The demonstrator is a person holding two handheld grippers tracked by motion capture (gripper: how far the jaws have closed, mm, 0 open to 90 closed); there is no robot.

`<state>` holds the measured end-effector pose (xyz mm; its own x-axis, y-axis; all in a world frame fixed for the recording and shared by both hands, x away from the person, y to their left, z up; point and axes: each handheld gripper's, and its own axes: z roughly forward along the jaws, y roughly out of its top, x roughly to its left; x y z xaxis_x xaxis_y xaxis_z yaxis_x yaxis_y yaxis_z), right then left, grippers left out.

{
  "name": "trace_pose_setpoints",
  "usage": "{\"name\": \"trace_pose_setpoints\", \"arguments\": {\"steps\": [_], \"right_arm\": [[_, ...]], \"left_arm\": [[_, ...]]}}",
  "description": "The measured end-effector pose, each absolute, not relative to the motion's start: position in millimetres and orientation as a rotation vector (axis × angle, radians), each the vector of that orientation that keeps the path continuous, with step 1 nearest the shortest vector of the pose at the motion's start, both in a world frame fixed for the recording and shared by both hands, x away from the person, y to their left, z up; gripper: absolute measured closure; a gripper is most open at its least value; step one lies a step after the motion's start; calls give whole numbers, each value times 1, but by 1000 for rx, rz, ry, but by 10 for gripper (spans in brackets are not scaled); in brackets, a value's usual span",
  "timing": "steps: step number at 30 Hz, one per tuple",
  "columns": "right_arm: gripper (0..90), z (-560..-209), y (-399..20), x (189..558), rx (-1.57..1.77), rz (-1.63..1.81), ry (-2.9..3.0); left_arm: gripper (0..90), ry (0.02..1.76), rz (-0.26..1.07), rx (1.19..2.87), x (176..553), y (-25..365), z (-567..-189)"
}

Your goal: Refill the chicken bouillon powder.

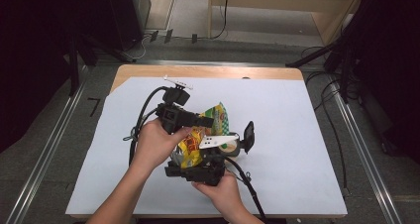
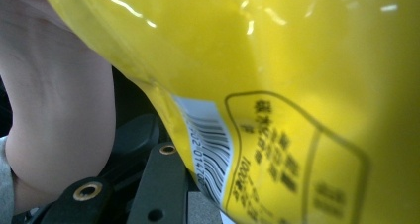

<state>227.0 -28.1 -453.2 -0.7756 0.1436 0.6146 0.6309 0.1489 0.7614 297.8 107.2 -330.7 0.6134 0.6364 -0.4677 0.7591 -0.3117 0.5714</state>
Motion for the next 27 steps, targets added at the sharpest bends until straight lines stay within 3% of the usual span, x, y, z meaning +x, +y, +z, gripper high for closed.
{"name": "trace_pose_setpoints", "arguments": {"steps": [10, 23, 27], "right_arm": [[715, -453, -29, 227, -745, -1664, -2032], [654, -454, -26, 223, -775, -1656, -2115], [675, -453, -25, 221, -793, -1650, -2138]], "left_arm": [[716, 1097, -204, 2035, 299, 107, -331], [796, 1103, -194, 2065, 298, 102, -333], [801, 1099, -189, 2070, 297, 101, -332]]}}
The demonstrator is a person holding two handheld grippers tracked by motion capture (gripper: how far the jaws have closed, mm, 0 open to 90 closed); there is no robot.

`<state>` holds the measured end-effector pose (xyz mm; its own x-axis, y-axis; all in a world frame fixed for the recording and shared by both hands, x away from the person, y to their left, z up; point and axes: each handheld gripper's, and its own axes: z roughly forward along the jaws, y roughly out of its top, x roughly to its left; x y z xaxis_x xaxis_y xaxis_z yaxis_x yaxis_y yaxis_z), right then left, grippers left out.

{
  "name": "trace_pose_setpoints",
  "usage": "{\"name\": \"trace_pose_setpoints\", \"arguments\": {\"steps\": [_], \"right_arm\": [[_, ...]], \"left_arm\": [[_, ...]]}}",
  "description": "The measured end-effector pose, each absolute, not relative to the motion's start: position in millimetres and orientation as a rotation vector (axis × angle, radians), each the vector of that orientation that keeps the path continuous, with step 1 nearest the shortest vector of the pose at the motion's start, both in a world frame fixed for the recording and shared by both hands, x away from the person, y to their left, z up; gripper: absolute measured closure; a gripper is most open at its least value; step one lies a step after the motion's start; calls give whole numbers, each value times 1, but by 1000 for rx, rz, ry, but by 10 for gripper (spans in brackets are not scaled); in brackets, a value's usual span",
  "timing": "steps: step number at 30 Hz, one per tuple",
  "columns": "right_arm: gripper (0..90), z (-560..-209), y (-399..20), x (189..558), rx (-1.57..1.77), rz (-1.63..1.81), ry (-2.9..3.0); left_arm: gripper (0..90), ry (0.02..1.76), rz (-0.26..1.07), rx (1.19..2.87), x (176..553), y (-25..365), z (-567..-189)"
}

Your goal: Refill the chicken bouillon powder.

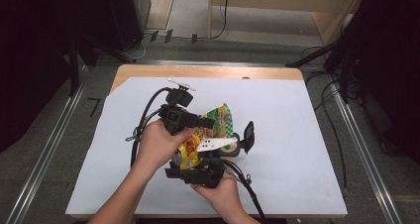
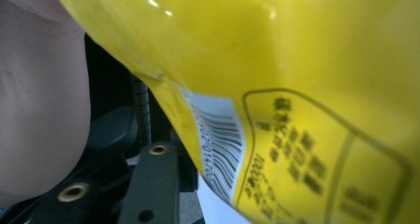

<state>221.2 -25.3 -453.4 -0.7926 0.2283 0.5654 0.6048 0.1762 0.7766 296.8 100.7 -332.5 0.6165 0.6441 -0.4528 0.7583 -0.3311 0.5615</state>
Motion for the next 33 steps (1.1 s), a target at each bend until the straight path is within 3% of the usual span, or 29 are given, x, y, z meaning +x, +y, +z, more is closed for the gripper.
{"name": "trace_pose_setpoints", "arguments": {"steps": [8, 33], "right_arm": [[720, -452, -29, 225, -759, -1673, -2059], [720, -453, -27, 232, -714, -1673, -2036]], "left_arm": [[702, 1067, -193, 2046, 298, 102, -330], [706, 1078, -155, 2045, 298, 104, -327]]}}
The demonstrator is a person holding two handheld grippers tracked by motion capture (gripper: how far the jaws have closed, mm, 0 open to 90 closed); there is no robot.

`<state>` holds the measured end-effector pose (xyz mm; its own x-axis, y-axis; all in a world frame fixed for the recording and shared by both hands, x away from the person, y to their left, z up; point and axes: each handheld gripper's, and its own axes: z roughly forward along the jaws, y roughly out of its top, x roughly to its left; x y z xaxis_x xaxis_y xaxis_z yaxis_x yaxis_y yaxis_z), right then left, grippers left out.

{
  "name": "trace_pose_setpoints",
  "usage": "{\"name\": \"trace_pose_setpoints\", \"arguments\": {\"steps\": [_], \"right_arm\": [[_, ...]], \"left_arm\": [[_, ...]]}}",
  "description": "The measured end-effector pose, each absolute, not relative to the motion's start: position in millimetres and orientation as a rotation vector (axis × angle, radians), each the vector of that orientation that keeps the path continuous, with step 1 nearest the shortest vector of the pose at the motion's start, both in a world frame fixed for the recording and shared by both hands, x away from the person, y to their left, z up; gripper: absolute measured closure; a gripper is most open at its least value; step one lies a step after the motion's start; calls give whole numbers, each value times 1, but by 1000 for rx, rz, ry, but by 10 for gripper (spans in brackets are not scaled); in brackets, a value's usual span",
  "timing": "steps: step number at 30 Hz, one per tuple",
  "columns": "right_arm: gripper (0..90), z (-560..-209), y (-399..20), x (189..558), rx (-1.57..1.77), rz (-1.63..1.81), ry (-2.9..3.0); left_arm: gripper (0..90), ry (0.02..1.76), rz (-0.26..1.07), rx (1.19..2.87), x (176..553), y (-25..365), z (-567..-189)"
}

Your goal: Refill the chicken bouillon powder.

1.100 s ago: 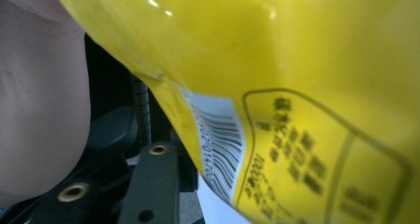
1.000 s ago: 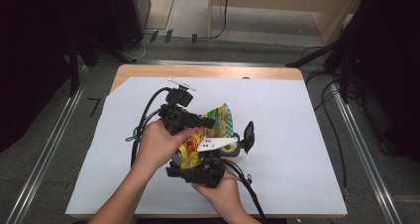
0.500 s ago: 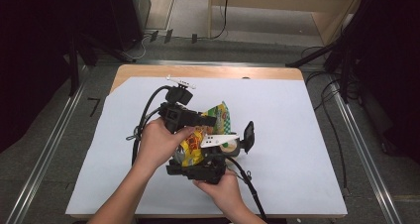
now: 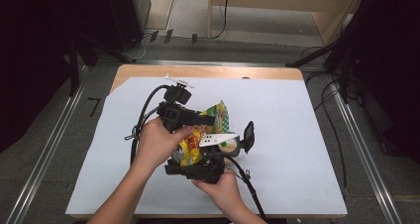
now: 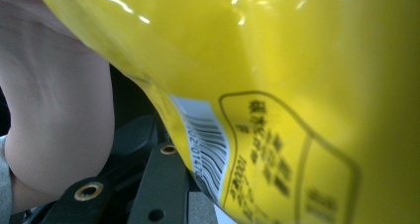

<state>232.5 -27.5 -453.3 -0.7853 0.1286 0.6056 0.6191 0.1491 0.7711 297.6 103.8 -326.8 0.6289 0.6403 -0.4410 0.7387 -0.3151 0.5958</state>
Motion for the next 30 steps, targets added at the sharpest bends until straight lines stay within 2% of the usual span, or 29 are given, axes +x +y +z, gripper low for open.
{"name": "trace_pose_setpoints", "arguments": {"steps": [30], "right_arm": [[720, -451, -23, 233, -694, -1661, -2043]], "left_arm": [[710, 1094, -143, 2028, 295, 110, -325]]}}
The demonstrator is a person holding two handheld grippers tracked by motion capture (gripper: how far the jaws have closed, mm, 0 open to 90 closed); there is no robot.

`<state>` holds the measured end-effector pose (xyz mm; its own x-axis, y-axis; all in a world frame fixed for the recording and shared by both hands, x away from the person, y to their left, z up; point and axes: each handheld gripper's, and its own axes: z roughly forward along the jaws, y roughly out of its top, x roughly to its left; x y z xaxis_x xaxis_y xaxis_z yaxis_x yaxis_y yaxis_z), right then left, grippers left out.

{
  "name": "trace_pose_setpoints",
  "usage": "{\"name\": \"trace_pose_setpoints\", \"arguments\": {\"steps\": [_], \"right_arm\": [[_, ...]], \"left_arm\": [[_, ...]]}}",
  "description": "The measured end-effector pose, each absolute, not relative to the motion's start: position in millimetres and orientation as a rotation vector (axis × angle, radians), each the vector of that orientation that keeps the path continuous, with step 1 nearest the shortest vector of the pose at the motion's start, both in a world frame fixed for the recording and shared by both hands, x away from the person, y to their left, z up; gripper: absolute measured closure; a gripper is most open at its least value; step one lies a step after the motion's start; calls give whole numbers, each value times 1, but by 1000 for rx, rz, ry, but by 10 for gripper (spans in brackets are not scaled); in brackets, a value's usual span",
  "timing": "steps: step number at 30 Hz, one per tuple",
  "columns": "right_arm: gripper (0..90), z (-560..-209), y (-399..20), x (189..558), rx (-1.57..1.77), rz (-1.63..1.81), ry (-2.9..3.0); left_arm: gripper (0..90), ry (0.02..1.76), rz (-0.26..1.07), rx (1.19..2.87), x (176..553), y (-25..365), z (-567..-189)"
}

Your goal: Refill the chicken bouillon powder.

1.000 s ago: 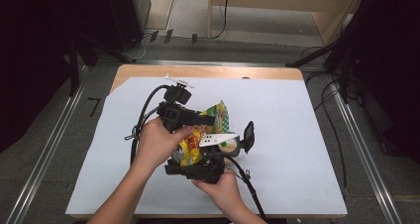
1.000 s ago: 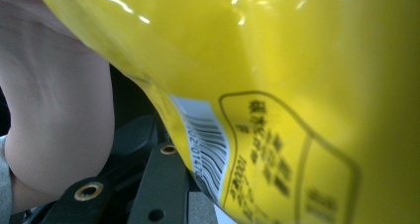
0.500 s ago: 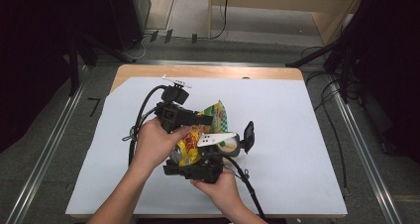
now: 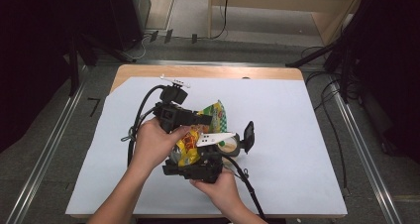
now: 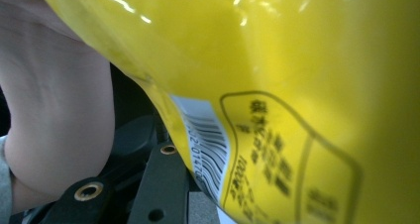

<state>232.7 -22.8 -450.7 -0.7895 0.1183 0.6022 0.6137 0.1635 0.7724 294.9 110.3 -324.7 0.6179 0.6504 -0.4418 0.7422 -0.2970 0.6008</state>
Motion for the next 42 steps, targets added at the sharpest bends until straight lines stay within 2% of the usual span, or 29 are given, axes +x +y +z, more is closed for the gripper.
{"name": "trace_pose_setpoints", "arguments": {"steps": [28, 42], "right_arm": [[720, -454, -24, 230, -688, -1690, -2030], [720, -454, -23, 229, -692, -1678, -2046]], "left_arm": [[714, 1082, -155, 2044, 295, 107, -326], [777, 1093, -148, 2061, 295, 109, -325]]}}
